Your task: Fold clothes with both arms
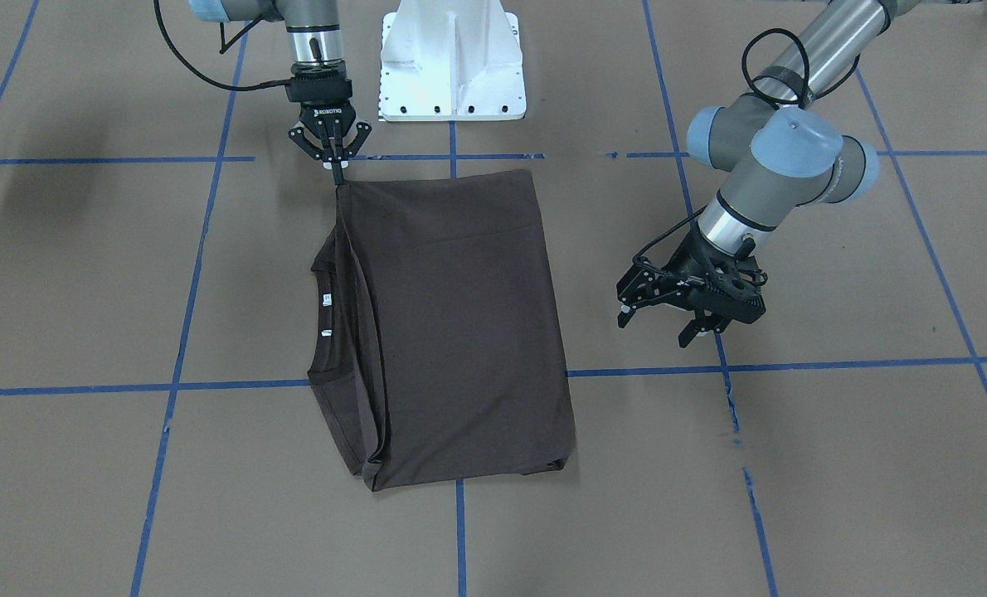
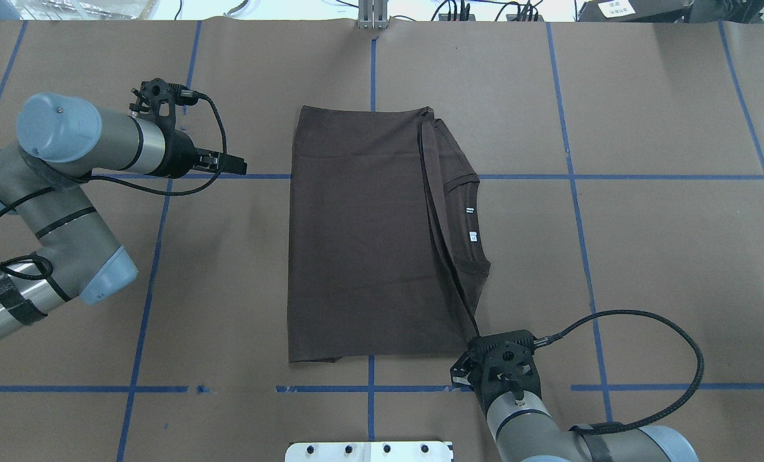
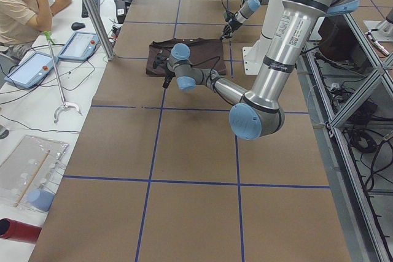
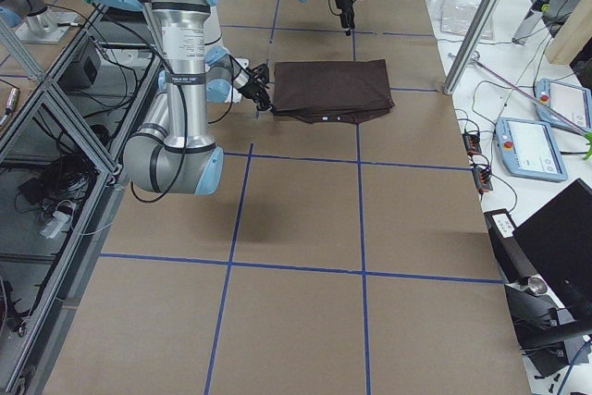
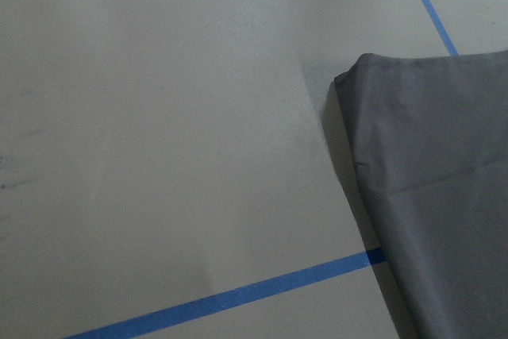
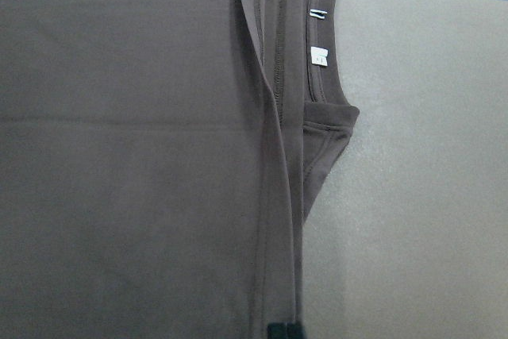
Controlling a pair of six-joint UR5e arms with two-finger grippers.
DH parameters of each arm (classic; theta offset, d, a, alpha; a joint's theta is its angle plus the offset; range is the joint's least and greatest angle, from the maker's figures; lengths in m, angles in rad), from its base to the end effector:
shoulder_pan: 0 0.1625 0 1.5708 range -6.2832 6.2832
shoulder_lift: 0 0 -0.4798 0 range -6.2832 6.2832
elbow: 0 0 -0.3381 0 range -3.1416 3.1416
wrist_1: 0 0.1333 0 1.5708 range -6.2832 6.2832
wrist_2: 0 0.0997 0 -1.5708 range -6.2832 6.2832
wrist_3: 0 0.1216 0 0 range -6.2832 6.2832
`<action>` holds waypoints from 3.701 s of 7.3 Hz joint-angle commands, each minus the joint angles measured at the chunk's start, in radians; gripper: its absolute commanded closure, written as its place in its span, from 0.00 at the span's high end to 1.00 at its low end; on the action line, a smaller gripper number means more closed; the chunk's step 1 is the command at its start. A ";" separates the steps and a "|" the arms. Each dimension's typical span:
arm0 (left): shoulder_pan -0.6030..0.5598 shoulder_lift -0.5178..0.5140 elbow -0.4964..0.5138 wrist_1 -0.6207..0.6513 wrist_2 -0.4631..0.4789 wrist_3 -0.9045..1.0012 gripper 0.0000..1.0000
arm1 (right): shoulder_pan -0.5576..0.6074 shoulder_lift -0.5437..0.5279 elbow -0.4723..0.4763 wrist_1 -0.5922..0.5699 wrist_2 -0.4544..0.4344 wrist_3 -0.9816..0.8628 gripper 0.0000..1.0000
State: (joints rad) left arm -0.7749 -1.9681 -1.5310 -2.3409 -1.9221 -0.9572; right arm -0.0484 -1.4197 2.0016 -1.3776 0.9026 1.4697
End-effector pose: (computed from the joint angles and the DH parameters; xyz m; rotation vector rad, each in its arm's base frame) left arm 0.3992 -0.5189 0.4455 0.4722 1.0558 0.0551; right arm -0.5022 -0.1846 0.4494 0.6518 -0.7268 0.1214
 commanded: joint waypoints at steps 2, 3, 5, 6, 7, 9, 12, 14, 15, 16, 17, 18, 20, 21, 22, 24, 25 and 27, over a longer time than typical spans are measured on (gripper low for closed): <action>0.000 0.000 0.000 0.000 -0.002 0.000 1.00 | -0.010 -0.008 0.011 -0.001 -0.016 0.020 0.99; 0.003 0.000 0.000 0.000 -0.002 0.000 1.00 | -0.007 -0.007 0.063 -0.001 0.022 -0.017 1.00; 0.032 -0.003 -0.018 0.000 0.026 -0.113 1.00 | 0.034 -0.001 0.127 0.026 0.058 -0.034 1.00; 0.090 0.003 -0.065 0.011 0.082 -0.196 1.00 | 0.073 -0.010 0.132 0.135 0.134 -0.022 1.00; 0.155 0.008 -0.136 0.088 0.136 -0.286 1.00 | 0.103 -0.019 0.131 0.158 0.174 0.041 1.00; 0.332 0.014 -0.330 0.321 0.259 -0.500 1.00 | 0.149 -0.013 0.134 0.179 0.248 0.110 1.00; 0.532 0.075 -0.368 0.373 0.365 -0.751 0.98 | 0.153 -0.016 0.126 0.180 0.245 0.162 1.00; 0.586 0.075 -0.360 0.373 0.405 -0.830 0.72 | 0.153 -0.016 0.126 0.181 0.245 0.161 1.00; 0.592 0.072 -0.357 0.371 0.407 -0.874 0.60 | 0.153 -0.016 0.126 0.181 0.245 0.161 1.00; 0.606 0.068 -0.357 0.371 0.407 -0.890 0.59 | 0.153 -0.016 0.126 0.181 0.243 0.161 1.00; 0.608 0.064 -0.356 0.371 0.407 -0.890 0.59 | 0.153 -0.016 0.126 0.181 0.243 0.161 1.00; 0.608 0.063 -0.354 0.371 0.407 -0.890 0.59 | 0.153 -0.016 0.128 0.181 0.243 0.161 1.00; 0.608 0.061 -0.354 0.371 0.407 -0.890 0.59 | 0.153 -0.015 0.129 0.181 0.242 0.162 1.00; 0.609 0.061 -0.354 0.371 0.407 -0.890 0.58 | 0.153 -0.015 0.129 0.181 0.240 0.162 1.00; 0.609 0.055 -0.354 0.373 0.405 -0.890 0.36 | 0.153 -0.013 0.131 0.181 0.240 0.161 1.00; 0.615 0.055 -0.354 0.373 0.405 -0.890 0.30 | 0.153 -0.010 0.132 0.180 0.240 0.162 1.00; 0.615 0.055 -0.354 0.373 0.405 -0.890 0.30 | 0.153 -0.008 0.132 0.180 0.240 0.161 1.00; 0.617 0.055 -0.354 0.373 0.407 -0.888 0.31 | 0.153 -0.008 0.129 0.180 0.240 0.161 1.00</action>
State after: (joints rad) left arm -0.1593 -1.9128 -1.8853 -1.9681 -1.5168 -1.8465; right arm 0.1043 -1.4285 2.1331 -1.1980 1.1428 1.6308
